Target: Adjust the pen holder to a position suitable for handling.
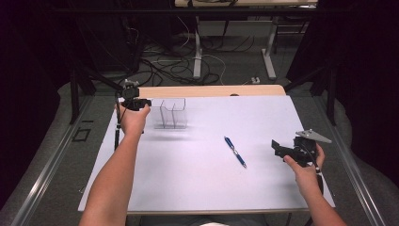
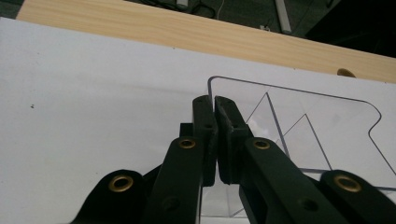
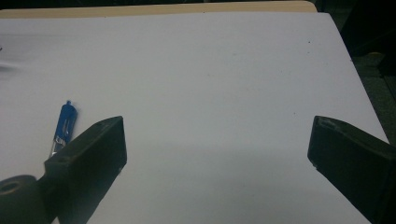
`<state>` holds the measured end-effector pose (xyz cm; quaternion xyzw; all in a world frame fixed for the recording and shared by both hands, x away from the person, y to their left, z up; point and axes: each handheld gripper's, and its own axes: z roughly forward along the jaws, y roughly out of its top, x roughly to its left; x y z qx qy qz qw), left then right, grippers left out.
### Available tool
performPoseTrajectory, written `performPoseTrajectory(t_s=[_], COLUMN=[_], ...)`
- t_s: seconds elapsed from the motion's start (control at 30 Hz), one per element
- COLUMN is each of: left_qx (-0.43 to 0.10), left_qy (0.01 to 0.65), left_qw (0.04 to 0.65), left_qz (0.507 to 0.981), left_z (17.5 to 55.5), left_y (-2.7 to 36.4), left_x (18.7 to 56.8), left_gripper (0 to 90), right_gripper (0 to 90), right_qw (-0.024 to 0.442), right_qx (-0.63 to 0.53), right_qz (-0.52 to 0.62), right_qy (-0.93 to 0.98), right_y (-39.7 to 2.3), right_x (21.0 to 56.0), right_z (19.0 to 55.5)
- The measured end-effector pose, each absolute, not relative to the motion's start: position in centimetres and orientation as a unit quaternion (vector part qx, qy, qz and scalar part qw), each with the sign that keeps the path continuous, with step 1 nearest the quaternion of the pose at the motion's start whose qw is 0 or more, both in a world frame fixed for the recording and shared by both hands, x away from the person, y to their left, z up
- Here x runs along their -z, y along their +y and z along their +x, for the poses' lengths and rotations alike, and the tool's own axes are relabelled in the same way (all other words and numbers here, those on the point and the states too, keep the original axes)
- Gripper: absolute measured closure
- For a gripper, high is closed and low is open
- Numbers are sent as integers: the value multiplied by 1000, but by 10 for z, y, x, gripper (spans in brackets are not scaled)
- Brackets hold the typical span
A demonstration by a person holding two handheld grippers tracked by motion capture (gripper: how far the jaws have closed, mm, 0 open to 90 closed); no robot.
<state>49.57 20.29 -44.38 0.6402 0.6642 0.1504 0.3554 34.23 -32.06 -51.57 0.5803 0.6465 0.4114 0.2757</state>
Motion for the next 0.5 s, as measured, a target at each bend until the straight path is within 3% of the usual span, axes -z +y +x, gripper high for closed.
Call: performPoseTrajectory(t_s=[0.5], left_qx=[-128], left_qy=[669], left_qw=[347], left_qz=[645], left_z=[483], left_y=[157], left_x=[452], left_gripper=[885], right_gripper=[42], right_qw=[281], right_qx=[-415], right_qz=[583], right_qy=[639], right_y=[-320], right_x=[517], right_z=[342])
